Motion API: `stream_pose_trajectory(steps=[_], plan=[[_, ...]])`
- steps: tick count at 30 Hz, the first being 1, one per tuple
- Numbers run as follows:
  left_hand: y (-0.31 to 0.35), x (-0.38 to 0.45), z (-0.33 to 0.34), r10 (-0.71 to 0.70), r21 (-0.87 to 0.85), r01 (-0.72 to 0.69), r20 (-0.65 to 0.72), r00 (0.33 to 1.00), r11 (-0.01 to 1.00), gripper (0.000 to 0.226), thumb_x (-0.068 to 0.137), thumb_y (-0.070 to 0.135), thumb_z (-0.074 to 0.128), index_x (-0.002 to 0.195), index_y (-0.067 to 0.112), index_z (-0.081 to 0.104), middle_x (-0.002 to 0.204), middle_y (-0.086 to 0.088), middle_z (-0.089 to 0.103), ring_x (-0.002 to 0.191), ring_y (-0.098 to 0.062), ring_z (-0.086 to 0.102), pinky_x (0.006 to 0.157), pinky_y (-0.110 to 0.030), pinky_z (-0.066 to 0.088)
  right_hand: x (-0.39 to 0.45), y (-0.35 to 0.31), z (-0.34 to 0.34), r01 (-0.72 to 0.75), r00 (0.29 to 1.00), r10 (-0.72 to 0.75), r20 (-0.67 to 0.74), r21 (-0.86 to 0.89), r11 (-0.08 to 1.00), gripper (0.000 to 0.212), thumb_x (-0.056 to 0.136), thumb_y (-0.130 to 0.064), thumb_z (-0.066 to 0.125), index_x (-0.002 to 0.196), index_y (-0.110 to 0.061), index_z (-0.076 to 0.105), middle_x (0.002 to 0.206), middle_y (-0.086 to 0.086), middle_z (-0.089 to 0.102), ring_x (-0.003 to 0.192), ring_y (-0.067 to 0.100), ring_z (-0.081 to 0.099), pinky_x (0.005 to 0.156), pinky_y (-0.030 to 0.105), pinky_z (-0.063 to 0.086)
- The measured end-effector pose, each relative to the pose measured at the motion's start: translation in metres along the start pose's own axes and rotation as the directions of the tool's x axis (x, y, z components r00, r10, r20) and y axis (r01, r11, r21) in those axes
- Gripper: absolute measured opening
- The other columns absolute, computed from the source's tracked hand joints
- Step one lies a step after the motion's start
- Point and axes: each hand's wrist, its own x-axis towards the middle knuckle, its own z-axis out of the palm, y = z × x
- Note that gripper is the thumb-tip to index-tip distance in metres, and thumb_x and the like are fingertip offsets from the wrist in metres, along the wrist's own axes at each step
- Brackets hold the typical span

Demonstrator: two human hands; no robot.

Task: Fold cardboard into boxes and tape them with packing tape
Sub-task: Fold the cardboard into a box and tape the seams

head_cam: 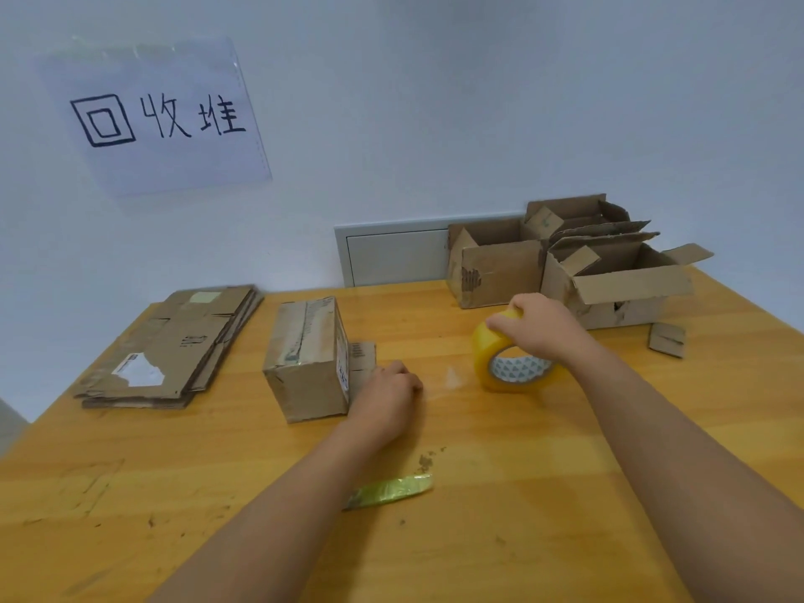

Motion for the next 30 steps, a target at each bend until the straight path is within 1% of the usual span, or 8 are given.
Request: stream_pose_trajectory(steps=[4, 11, 16, 18, 20, 24, 27, 30], plan=[[0.002, 0.000, 0.001, -0.013, 0.015, 0.013, 0.001, 1.000, 1.000, 0.039, 0.103, 0.008, 0.038, 0.133, 0.018, 0.061, 0.128, -0.002, 0.051, 0.121, -0.026, 0.045, 0.100, -0.037, 0.044, -0.003, 0.008, 0.001, -0.020, 0.999, 0.026, -0.042, 0.130, 0.991, 0.038, 0.094, -0.045, 0.058, 0.077, -0.011, 0.052, 0.076, 0.007, 0.052, 0.073, 0.022, 0.050, 0.063, 0.034, 0.037], [0.008, -0.001, 0.000, 0.024, 0.085, -0.024, 0.004, 1.000, 0.996, 0.037, 0.103, 0.012, 0.039, 0.134, 0.022, 0.056, 0.134, 0.001, 0.050, 0.117, -0.027, 0.045, 0.090, -0.039, 0.047, -0.004, -0.010, -0.003, -0.059, 0.997, 0.053, -0.049, -0.134, 0.989, 0.035, 0.099, -0.027, 0.031, 0.076, -0.012, 0.053, 0.078, 0.008, 0.056, 0.074, 0.026, 0.053, 0.072, 0.039, 0.043], [0.008, -0.002, 0.002, 0.029, 0.135, -0.034, 0.040, 0.999, 0.990, 0.042, 0.103, 0.011, 0.038, 0.138, 0.028, 0.055, 0.132, 0.001, 0.051, 0.114, -0.027, 0.044, 0.087, -0.041, 0.049, -0.001, 0.001, -0.004, -0.131, 0.991, 0.132, -0.010, -0.252, 0.959, 0.058, 0.092, -0.067, 0.045, 0.097, -0.010, 0.054, 0.092, 0.003, 0.059, 0.088, 0.024, 0.058, 0.082, 0.041, 0.052], [0.008, -0.002, 0.002, 0.027, 0.130, -0.032, 0.042, 0.999, 0.991, 0.043, 0.104, 0.011, 0.036, 0.139, 0.027, 0.055, 0.131, 0.001, 0.051, 0.112, -0.028, 0.044, 0.088, -0.041, 0.048, -0.003, 0.011, -0.013, -0.151, 0.987, 0.159, 0.028, -0.190, 0.970, 0.064, 0.087, -0.069, 0.056, 0.114, -0.011, 0.057, 0.106, 0.008, 0.060, 0.097, 0.026, 0.058, 0.082, 0.038, 0.051], [0.008, -0.002, 0.002, 0.024, 0.117, -0.029, 0.042, 0.999, 0.993, 0.043, 0.104, 0.012, 0.034, 0.139, 0.027, 0.054, 0.132, 0.001, 0.051, 0.112, -0.028, 0.044, 0.088, -0.040, 0.047, -0.006, 0.014, -0.017, -0.147, 0.986, 0.158, 0.046, -0.195, 0.970, 0.062, 0.091, -0.060, 0.057, 0.125, -0.009, 0.057, 0.119, 0.011, 0.062, 0.108, 0.029, 0.057, 0.094, 0.045, 0.048], [0.010, -0.003, 0.000, 0.013, 0.104, -0.018, 0.042, 0.999, 0.994, 0.041, 0.106, 0.016, 0.033, 0.138, 0.028, 0.055, 0.133, 0.003, 0.051, 0.113, -0.027, 0.044, 0.088, -0.037, 0.045, -0.009, -0.006, -0.003, -0.088, 0.995, 0.099, 0.006, -0.404, 0.911, 0.040, 0.099, -0.044, 0.041, 0.119, -0.014, 0.060, 0.119, 0.010, 0.061, 0.115, 0.030, 0.051, 0.105, 0.050, 0.037], [0.011, -0.004, 0.000, 0.004, 0.081, -0.006, 0.031, 1.000, 0.997, 0.038, 0.107, 0.022, 0.033, 0.136, 0.029, 0.055, 0.131, 0.004, 0.052, 0.115, -0.025, 0.044, 0.084, -0.034, 0.041, -0.009, -0.009, 0.002, -0.114, 0.993, 0.100, -0.055, -0.456, 0.883, 0.048, 0.097, -0.052, 0.042, 0.120, -0.014, 0.060, 0.120, 0.010, 0.062, 0.117, 0.029, 0.052, 0.103, 0.049, 0.038], [0.011, -0.002, 0.000, -0.022, 0.030, 0.023, -0.026, 0.999, 0.999, 0.031, 0.106, 0.027, 0.038, 0.128, 0.029, 0.060, 0.124, 0.006, 0.057, 0.115, -0.023, 0.048, 0.084, -0.035, 0.045, -0.010, -0.003, -0.001, -0.101, 0.994, 0.077, -0.074, -0.424, 0.900, 0.053, 0.091, -0.065, 0.050, 0.106, -0.015, 0.061, 0.105, 0.003, 0.064, 0.106, 0.025, 0.058, 0.099, 0.046, 0.040]])
